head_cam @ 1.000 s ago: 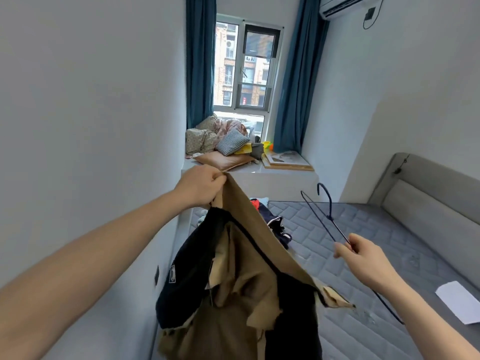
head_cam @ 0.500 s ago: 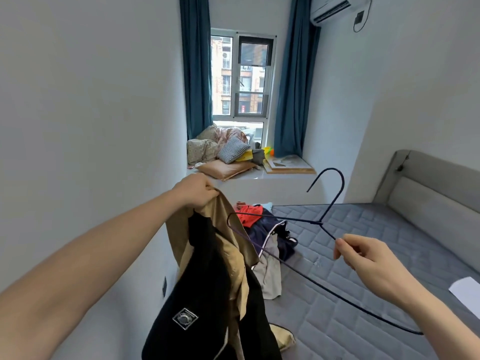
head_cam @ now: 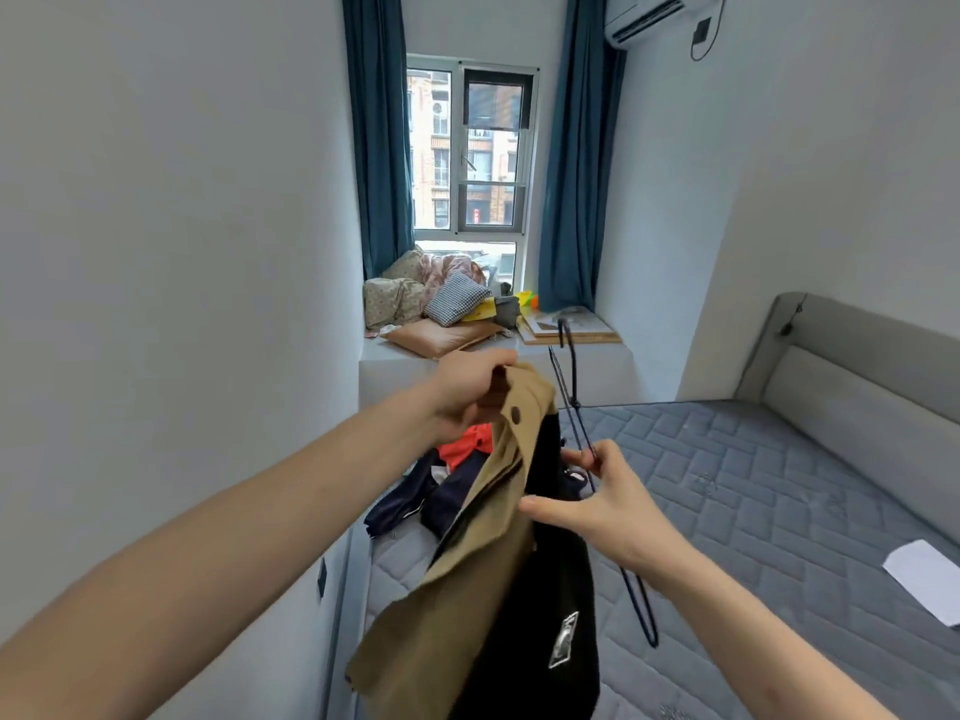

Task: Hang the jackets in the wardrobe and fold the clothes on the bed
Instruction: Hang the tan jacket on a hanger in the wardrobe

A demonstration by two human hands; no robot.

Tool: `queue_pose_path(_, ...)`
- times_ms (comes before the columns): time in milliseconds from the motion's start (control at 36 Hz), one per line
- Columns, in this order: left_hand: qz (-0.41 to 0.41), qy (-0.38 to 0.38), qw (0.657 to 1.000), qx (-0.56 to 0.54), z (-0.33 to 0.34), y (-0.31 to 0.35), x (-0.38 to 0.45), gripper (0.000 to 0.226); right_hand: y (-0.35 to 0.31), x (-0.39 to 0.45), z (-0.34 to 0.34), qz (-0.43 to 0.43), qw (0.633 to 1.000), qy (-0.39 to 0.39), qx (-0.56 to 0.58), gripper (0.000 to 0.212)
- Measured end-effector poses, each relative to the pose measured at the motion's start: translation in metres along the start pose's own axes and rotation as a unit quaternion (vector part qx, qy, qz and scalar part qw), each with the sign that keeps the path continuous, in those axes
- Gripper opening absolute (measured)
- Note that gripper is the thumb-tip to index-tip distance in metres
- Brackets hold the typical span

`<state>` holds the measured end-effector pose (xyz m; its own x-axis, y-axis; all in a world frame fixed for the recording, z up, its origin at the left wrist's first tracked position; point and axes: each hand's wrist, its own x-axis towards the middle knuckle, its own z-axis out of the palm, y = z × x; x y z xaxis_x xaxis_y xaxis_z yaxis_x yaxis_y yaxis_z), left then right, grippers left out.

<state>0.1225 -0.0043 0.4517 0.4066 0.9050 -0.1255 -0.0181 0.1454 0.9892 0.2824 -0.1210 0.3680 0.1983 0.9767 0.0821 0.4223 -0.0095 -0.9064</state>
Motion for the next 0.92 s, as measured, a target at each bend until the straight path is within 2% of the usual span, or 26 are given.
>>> queue_pose_path(83,0.023,-0.03,0.999,-0.029,0.019,-0.005,-0.002,0.031,-0.002,0.006,0.012,-0.011,0.998,0.068,0.007,0.077)
queue_pose_path(222,0.045,-0.062,0.997,-0.021,0.023,-0.016,0.0,0.027,0.001,0.024,0.003,-0.017,0.988,0.13,0.081,0.038)
queue_pose_path(306,0.057,-0.095,0.993,0.044,0.015,-0.033,0.001,0.027,0.002,0.03,-0.01,0.001,0.984,0.146,0.101,0.02)
queue_pose_path(389,0.063,-0.057,0.99,0.109,0.002,-0.071,0.01,0.039,0.005,0.032,-0.021,0.012,0.977,0.159,0.144,0.03)
queue_pose_path(472,0.034,-0.032,0.976,0.214,-0.01,-0.126,0.016,0.069,0.01,0.032,-0.029,0.004,0.976,0.155,0.15,0.032)
queue_pose_path(556,-0.027,-0.096,0.958,0.269,-0.016,-0.171,0.019,0.088,0.015,0.031,-0.034,-0.011,0.975,0.148,0.168,0.035)
queue_pose_path(694,-0.012,-0.173,0.946,0.273,-0.005,-0.211,0.033,0.101,0.017,0.033,-0.045,-0.04,0.977,0.125,0.167,0.04)
queue_pose_path(750,-0.027,-0.181,0.952,0.247,0.0,-0.215,0.039,0.094,0.019,0.034,-0.05,-0.045,0.979,0.126,0.157,0.045)
queue_pose_path(778,-0.042,-0.183,0.95,0.251,0.001,-0.216,0.042,0.082,0.02,0.034,-0.053,-0.046,0.979,0.128,0.153,0.047)
queue_pose_path(861,-0.058,-0.201,0.912,0.353,-0.004,-0.222,0.049,0.034,0.024,0.033,-0.062,-0.047,0.979,0.134,0.143,0.047)
queue_pose_path(917,-0.03,-0.208,0.888,0.408,-0.013,-0.224,0.052,0.018,0.03,0.031,-0.069,-0.043,0.979,0.139,0.143,0.045)
